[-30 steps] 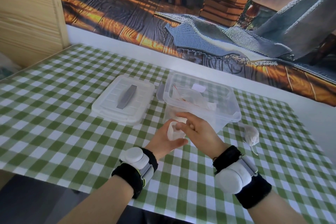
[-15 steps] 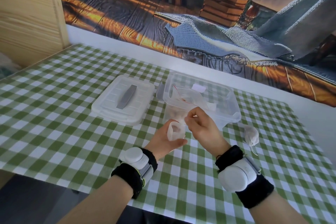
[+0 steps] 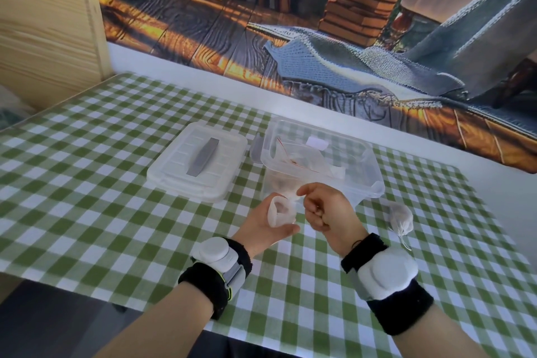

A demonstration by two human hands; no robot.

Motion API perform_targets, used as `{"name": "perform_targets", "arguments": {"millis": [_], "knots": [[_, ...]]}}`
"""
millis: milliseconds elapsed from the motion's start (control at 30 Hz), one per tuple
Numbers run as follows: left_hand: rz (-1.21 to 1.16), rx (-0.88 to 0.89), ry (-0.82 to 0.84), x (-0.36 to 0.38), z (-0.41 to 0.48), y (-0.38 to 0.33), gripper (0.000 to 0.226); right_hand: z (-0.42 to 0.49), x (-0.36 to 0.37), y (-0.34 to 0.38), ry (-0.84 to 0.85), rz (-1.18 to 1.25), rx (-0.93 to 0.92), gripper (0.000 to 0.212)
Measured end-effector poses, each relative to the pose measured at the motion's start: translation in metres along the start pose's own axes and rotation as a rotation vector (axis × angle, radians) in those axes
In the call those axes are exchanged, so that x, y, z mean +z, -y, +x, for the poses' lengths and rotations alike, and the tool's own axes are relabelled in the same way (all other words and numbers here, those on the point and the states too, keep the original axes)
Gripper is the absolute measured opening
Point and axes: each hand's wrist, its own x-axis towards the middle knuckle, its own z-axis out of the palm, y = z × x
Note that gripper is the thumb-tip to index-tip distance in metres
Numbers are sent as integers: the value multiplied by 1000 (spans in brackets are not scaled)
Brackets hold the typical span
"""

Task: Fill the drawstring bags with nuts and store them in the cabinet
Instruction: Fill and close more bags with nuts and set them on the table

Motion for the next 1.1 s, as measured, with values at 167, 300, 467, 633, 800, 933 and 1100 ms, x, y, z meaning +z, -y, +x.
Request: {"name": "perform_targets", "arguments": {"millis": [167, 300, 467, 633, 800, 933, 1100], "knots": [[-18, 12, 1, 1, -2, -2, 32, 3, -15, -18, 119, 658, 447, 13], [-32, -1, -2, 0, -2, -2, 34, 9, -24, -34, -80, 824, 486, 17], [-15, 1, -4, 0, -3, -2, 32, 6, -24, -25, -121, 808, 422, 24], [2, 32, 1, 0, 1, -1, 32, -13, -6, 4, 52, 481, 180, 21], [10, 39, 3, 0, 1, 1, 33, -22, 4, 13, 98, -559, -227, 8], [-23, 25, 5, 0, -1, 0, 40, -16, 8, 8, 127, -897, -412, 16], [-19, 28, 18, 0, 1, 3, 41, -11, 11, 4, 162, -914, -354, 17]]}}
